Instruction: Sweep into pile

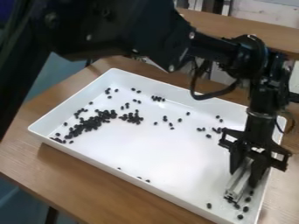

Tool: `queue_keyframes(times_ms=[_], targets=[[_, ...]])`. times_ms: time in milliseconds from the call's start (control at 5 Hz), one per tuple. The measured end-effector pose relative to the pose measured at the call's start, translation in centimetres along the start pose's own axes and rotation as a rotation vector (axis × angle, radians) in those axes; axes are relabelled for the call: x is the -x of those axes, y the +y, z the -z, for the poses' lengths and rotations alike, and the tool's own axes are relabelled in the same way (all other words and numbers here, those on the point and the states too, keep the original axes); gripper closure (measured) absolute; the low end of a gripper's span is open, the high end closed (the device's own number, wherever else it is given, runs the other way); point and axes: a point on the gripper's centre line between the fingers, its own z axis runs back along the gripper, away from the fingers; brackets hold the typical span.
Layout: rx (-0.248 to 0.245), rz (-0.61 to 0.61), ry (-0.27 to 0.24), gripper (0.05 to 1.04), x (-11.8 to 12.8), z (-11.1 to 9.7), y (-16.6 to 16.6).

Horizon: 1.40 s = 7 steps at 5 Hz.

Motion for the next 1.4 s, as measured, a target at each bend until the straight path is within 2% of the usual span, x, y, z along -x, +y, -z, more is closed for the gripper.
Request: queue_keyframes(times_ms=[200,400,600,800,1000,1200,1400], targets=[[0.018,-0.012,0.025,0.689,-0.5,0.0,0.1],[-0.054,-0.026,0.067,0.689,-1.2,0.1,1.0],[-0.089,-0.081,0.072,0.689,-0.6,0.0,3.9],[-0.112,-0.158,0.095,0.689,0.4,-0.6,7.5],[-0.110,-0.266,0.082,0.689,1.3,-1.4,14.0],[-0.101,-0.321,0.091,0.689,2.5,-1.7,18.0],[-0.130,-0.361,0.100,0.689,3.9,-2.3,22.6]])
